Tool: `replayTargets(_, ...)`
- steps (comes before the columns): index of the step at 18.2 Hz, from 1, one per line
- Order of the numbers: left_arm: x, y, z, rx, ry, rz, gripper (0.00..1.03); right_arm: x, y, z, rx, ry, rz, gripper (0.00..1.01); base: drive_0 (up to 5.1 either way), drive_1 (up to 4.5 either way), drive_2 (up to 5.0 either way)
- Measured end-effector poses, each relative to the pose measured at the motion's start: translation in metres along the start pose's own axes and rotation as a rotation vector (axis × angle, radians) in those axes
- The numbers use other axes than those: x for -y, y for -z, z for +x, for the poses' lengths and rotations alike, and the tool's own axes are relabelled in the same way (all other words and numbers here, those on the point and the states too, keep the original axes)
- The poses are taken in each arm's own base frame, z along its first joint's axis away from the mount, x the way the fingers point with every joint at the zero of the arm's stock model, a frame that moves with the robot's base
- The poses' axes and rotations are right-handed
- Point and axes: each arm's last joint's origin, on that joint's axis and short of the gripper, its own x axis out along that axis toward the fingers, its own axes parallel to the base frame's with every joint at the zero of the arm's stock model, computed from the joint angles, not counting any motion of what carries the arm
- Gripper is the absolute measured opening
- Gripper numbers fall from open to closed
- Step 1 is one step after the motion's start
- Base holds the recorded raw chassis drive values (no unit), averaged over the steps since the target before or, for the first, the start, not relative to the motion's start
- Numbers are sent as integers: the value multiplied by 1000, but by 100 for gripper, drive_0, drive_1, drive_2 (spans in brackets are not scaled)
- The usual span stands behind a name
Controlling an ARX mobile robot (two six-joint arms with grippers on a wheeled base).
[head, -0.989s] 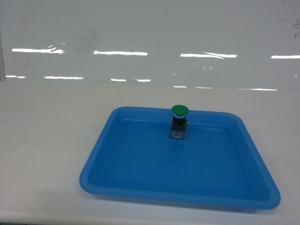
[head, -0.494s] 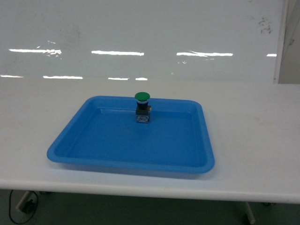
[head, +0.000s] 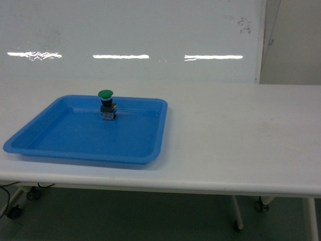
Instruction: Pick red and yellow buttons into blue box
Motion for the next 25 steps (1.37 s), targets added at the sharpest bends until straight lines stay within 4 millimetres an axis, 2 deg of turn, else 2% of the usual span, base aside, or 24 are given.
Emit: replayTargets(25,0,0,0,-1,0,0,25,0,0,0,2,0,0,40,496,-247,-233)
